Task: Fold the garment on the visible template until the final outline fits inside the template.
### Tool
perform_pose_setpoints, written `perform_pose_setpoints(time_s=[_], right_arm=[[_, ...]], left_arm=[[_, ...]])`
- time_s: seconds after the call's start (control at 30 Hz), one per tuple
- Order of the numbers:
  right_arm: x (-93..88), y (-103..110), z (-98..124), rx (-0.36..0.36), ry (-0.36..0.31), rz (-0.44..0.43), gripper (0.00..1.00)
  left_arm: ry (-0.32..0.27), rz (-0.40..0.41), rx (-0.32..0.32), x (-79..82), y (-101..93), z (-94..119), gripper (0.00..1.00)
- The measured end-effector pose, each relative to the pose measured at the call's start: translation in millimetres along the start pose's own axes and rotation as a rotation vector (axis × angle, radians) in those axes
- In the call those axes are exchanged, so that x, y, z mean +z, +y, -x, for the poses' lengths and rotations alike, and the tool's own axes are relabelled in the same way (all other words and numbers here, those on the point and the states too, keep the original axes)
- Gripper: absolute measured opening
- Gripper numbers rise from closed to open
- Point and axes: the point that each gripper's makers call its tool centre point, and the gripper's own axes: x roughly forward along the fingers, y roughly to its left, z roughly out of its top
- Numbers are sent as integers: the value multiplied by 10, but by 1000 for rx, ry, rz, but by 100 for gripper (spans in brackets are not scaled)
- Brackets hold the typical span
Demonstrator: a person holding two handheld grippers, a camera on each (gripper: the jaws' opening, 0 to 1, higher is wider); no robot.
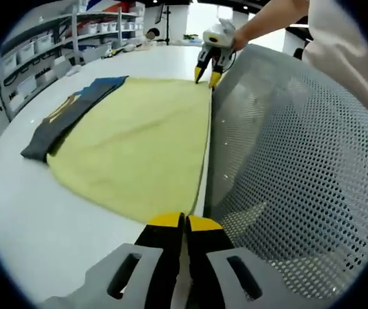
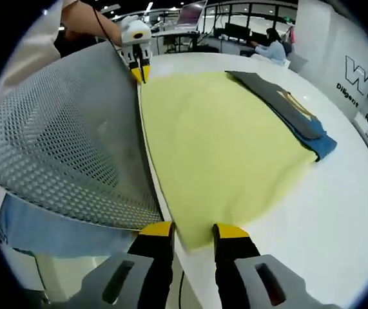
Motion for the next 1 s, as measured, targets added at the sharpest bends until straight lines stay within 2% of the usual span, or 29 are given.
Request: perform_pose_setpoints(time_s=[0.37,0.63,0.83,1.0], right_arm=[[-14,-77,2,-19,-11,8,0],[4,-82,97,-17,-14,-4,0],[161,-116,281,-4,-45,-38,0],[337,-278,450,-26,-86,-58,0]], left_arm=[[12,-2,3,4,-25,5,0],[31,-35,-11,85,-52,78,0],[17,-35,-7,270,14,243,0],[-42,-16,41,513,249,463,0]])
